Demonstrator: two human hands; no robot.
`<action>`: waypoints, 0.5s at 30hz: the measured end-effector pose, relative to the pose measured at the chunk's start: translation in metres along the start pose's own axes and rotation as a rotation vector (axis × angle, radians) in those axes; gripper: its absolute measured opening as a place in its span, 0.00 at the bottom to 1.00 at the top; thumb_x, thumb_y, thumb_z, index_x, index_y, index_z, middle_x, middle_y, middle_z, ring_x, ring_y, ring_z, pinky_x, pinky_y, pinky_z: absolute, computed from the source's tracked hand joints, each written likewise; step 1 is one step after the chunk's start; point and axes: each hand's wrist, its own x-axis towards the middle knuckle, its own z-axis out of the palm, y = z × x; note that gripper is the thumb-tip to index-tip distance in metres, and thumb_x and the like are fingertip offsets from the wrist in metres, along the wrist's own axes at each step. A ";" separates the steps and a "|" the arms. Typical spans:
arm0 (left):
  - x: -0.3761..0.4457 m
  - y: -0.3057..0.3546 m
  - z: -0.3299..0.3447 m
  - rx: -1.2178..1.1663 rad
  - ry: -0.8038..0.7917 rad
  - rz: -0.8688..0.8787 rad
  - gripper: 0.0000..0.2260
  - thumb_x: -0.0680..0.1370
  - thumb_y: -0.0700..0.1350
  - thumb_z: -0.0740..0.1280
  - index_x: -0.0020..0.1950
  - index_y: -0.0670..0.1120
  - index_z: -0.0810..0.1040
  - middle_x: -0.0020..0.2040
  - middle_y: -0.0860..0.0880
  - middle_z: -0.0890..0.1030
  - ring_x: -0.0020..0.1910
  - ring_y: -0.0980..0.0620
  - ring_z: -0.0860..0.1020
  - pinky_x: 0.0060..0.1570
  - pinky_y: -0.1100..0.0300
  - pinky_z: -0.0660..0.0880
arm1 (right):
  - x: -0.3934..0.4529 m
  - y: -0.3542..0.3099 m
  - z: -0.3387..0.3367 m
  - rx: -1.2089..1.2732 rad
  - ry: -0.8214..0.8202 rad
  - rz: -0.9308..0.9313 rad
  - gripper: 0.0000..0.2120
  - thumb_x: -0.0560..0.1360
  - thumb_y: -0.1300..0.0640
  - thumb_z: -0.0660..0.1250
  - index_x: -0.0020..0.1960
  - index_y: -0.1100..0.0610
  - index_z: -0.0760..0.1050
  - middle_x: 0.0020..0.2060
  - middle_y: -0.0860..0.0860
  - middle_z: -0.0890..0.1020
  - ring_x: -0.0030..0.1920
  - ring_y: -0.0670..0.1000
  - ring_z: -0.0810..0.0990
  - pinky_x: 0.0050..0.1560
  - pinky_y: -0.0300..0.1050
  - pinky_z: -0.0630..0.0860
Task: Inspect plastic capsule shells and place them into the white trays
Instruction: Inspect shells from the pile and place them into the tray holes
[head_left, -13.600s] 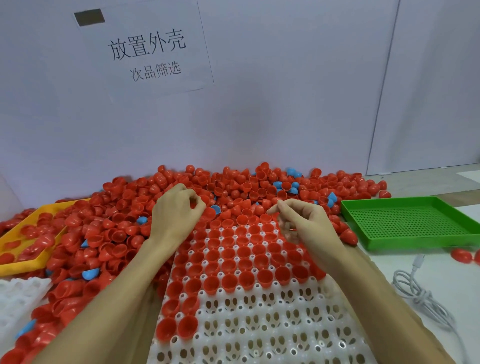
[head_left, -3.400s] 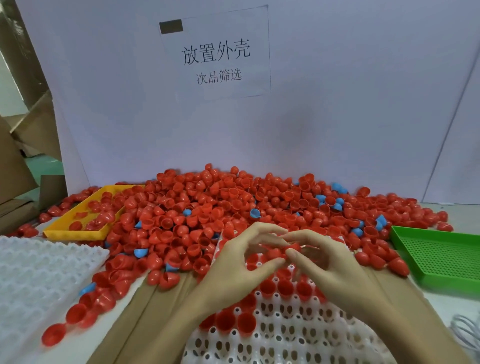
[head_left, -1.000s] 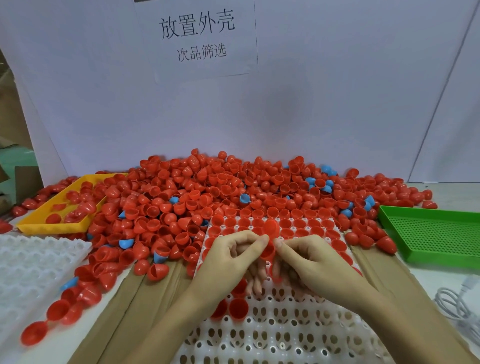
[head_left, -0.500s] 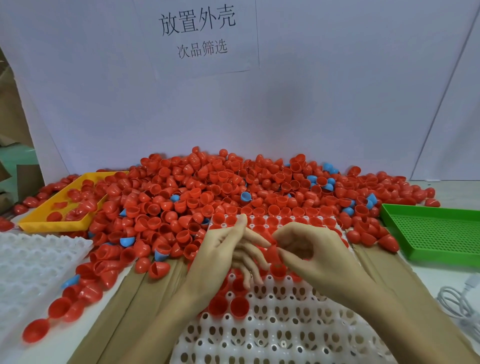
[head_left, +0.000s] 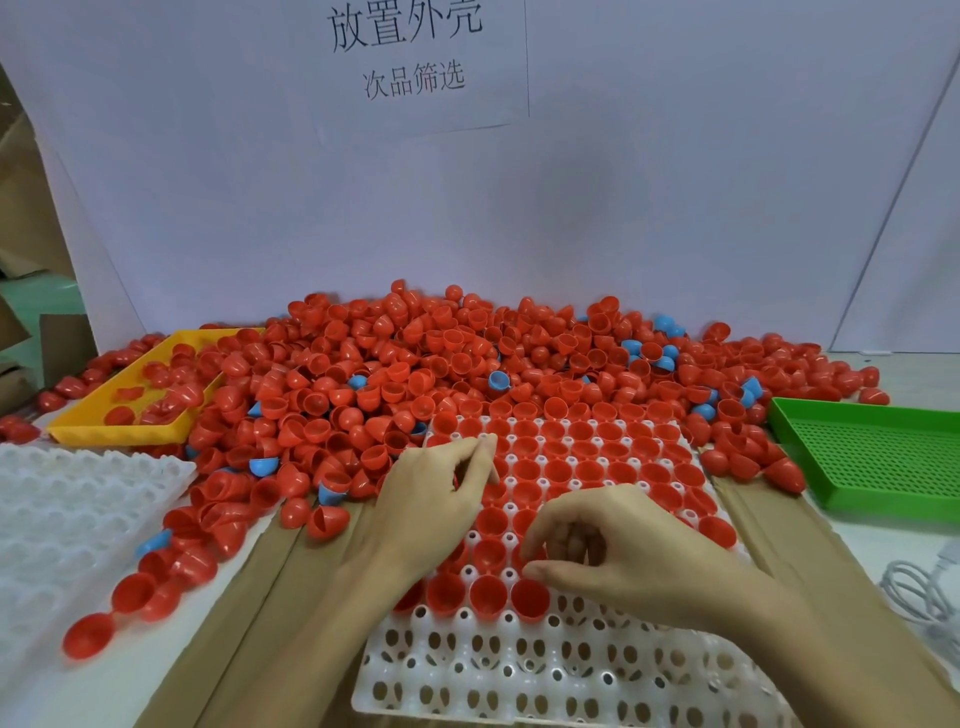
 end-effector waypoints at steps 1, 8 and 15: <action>0.000 0.000 0.000 -0.003 -0.007 -0.001 0.19 0.86 0.54 0.61 0.38 0.53 0.81 0.23 0.52 0.73 0.23 0.49 0.73 0.28 0.52 0.73 | 0.000 -0.001 0.000 0.000 0.001 0.000 0.05 0.78 0.47 0.75 0.52 0.46 0.85 0.41 0.45 0.86 0.41 0.43 0.83 0.42 0.34 0.79; -0.006 0.006 -0.001 0.386 -0.084 0.246 0.04 0.84 0.52 0.66 0.53 0.53 0.79 0.32 0.64 0.70 0.31 0.58 0.74 0.31 0.68 0.66 | 0.001 -0.003 0.005 -0.055 0.014 -0.013 0.04 0.77 0.51 0.77 0.50 0.49 0.85 0.40 0.46 0.85 0.42 0.44 0.82 0.43 0.35 0.79; -0.005 0.003 0.004 0.537 -0.122 0.315 0.08 0.86 0.53 0.61 0.61 0.54 0.77 0.38 0.57 0.81 0.33 0.56 0.80 0.29 0.62 0.71 | 0.001 -0.001 0.006 -0.064 0.007 -0.040 0.05 0.77 0.51 0.77 0.51 0.51 0.85 0.40 0.44 0.84 0.42 0.43 0.82 0.44 0.35 0.79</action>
